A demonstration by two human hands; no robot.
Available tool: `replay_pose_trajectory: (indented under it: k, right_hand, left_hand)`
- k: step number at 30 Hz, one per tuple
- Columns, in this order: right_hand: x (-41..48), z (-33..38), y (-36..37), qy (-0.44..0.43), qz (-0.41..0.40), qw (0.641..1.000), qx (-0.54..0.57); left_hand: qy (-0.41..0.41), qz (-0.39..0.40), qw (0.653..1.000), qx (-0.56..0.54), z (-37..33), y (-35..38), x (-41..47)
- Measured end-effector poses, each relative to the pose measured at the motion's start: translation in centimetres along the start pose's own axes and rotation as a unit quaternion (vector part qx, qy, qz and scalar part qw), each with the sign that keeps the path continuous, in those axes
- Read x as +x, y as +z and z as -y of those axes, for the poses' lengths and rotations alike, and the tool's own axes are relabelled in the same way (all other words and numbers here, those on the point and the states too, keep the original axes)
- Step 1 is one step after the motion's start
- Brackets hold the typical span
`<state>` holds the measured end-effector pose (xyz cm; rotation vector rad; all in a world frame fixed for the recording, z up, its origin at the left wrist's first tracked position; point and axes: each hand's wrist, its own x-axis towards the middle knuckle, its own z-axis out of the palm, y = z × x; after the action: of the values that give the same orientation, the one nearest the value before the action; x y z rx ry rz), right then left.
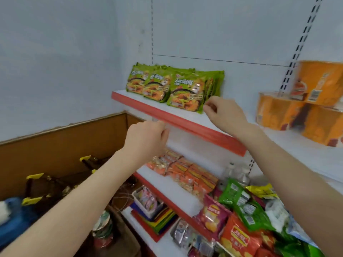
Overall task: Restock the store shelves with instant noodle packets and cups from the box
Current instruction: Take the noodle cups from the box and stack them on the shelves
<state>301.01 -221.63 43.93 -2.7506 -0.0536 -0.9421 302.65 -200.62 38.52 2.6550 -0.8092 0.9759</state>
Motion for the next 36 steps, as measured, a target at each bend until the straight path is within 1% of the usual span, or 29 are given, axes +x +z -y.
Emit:
replay_pose_trajectory:
  k: [3,5,8,11,15,20,24,27,30,34,36]
  right_hand:
    - [0.2,6.6,4.9,-0.039,0.022,0.997,0.059]
    - [0.2,10.4,8.0,-0.058,0.044,0.993,0.088]
    - [0.0,15.2,12.5,-0.079,0.081,0.986,0.119]
    - [-0.2,19.0,17.4,-0.09,0.118,0.979,0.137]
    - [-0.5,22.3,24.7,-0.106,0.19,0.966,0.142]
    - [0.1,23.8,35.9,-0.106,0.273,0.945,0.145]
    - [0.6,23.3,45.5,-0.078,0.357,0.92,0.142]
    - [0.1,22.7,51.9,-0.057,0.414,0.899,0.127]
    - [-1.0,22.0,57.7,-0.035,0.45,0.884,0.118]
    - [-3.7,20.7,65.7,-0.001,0.481,0.869,0.116]
    - [-5.7,19.8,71.1,0.014,0.484,0.869,0.106]
  left_hand:
    - [-0.048,0.068,0.995,0.056,5.5,-0.7,-5.1]
    - [-0.087,0.105,0.988,0.072,8.6,-1.1,-8.1]
    - [-0.136,0.128,0.978,0.089,12.6,-0.8,-12.3]
    - [-0.181,0.165,0.964,0.1,16.3,1.0,-16.1]
    - [-0.263,0.224,0.933,0.1,20.7,5.2,-20.9]
    - [-0.342,0.299,0.887,0.087,25.2,12.3,-25.5]
    - [-0.403,0.354,0.843,0.047,28.2,19.0,-27.2]
    - [-0.435,0.371,0.82,0.018,30.0,23.6,-28.5]
    - [-0.462,0.386,0.798,-0.011,31.8,27.9,-30.2]
    - [-0.508,0.388,0.767,-0.059,34.2,34.5,-33.6]
    - [-0.522,0.387,0.756,-0.078,35.4,39.0,-36.1]
